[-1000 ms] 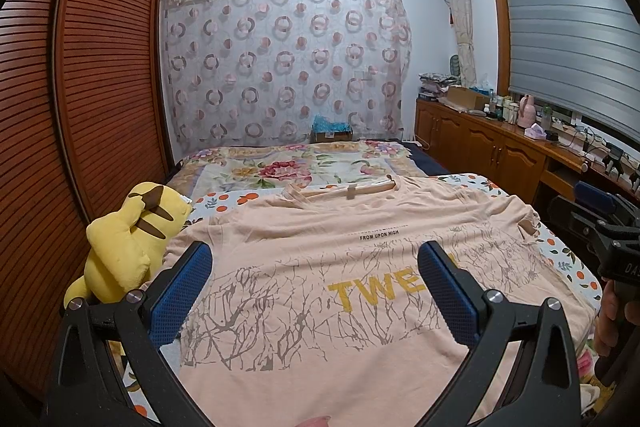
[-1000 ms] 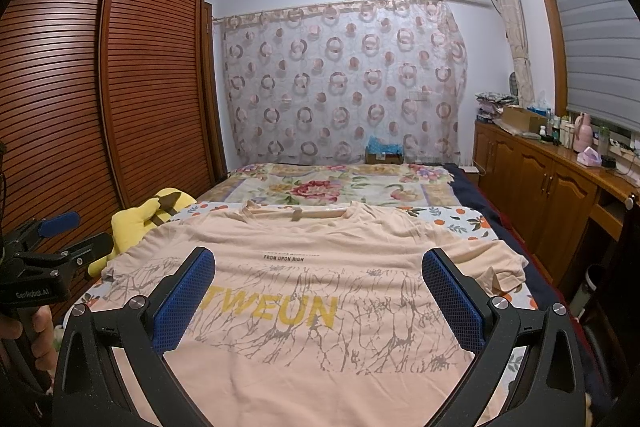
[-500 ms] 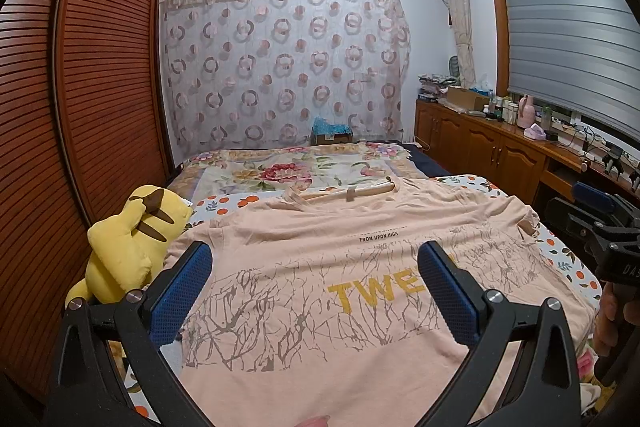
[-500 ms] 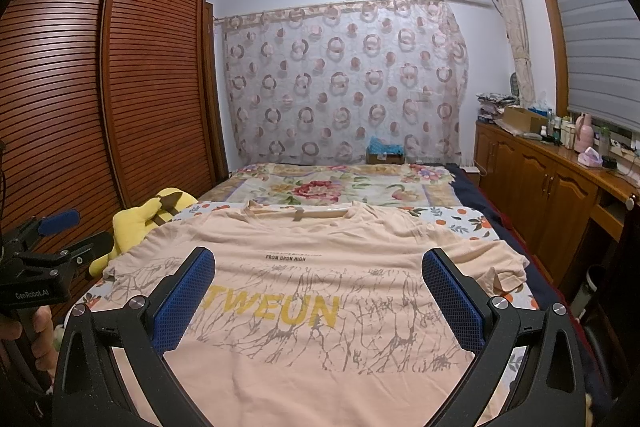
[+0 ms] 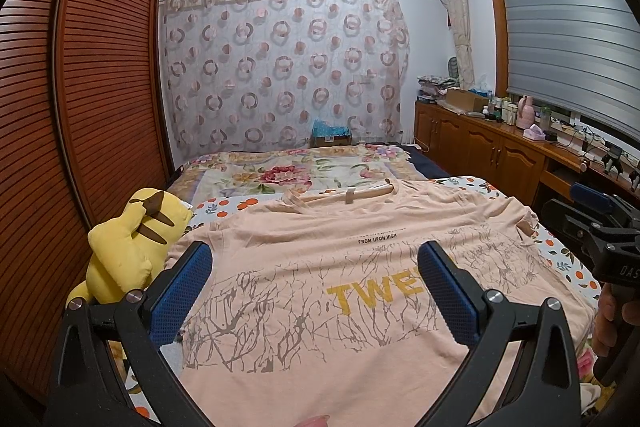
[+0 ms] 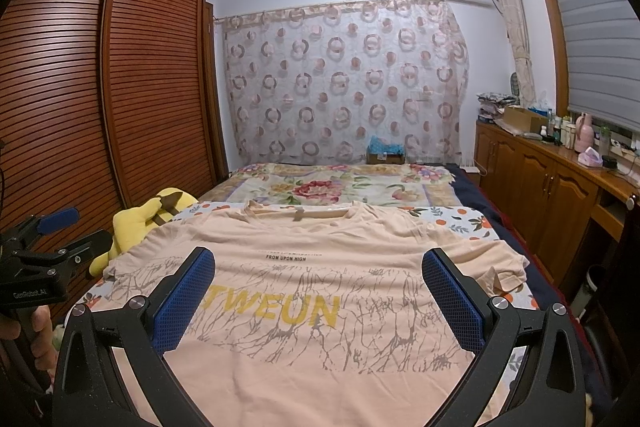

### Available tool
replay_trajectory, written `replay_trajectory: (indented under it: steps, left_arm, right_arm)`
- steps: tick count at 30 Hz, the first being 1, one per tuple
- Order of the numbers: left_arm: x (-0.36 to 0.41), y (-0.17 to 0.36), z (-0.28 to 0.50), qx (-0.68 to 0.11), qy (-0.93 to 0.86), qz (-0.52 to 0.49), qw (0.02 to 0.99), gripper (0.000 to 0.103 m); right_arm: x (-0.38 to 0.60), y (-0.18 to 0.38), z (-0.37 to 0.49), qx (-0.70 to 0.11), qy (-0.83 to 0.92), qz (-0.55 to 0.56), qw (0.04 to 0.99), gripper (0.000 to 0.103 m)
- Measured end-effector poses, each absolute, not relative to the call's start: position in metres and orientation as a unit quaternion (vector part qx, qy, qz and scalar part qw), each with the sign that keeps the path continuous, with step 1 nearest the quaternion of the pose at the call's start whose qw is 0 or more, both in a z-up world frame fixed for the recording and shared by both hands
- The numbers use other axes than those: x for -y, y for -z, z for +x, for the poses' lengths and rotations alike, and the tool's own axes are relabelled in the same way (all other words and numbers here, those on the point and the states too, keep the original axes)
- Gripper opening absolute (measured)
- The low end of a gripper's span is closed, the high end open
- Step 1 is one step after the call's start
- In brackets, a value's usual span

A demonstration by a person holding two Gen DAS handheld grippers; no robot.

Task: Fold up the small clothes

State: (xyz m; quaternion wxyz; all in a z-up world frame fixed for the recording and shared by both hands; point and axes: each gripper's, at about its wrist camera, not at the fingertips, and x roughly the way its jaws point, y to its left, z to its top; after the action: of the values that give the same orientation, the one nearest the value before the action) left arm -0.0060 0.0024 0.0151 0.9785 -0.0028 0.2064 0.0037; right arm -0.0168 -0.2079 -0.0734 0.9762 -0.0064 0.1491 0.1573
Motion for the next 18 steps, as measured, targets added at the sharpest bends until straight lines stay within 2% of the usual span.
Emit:
replay_trajectory:
  steps: [18]
  left_arm:
    - [0.0002,-0.0137,-0.0068,-0.207,-0.008,-0.01,0.978,0.103]
  right_arm:
    - [0.2069,0.0735,-0.0169,-0.149,-0.158,-0.007,0.976,0.103]
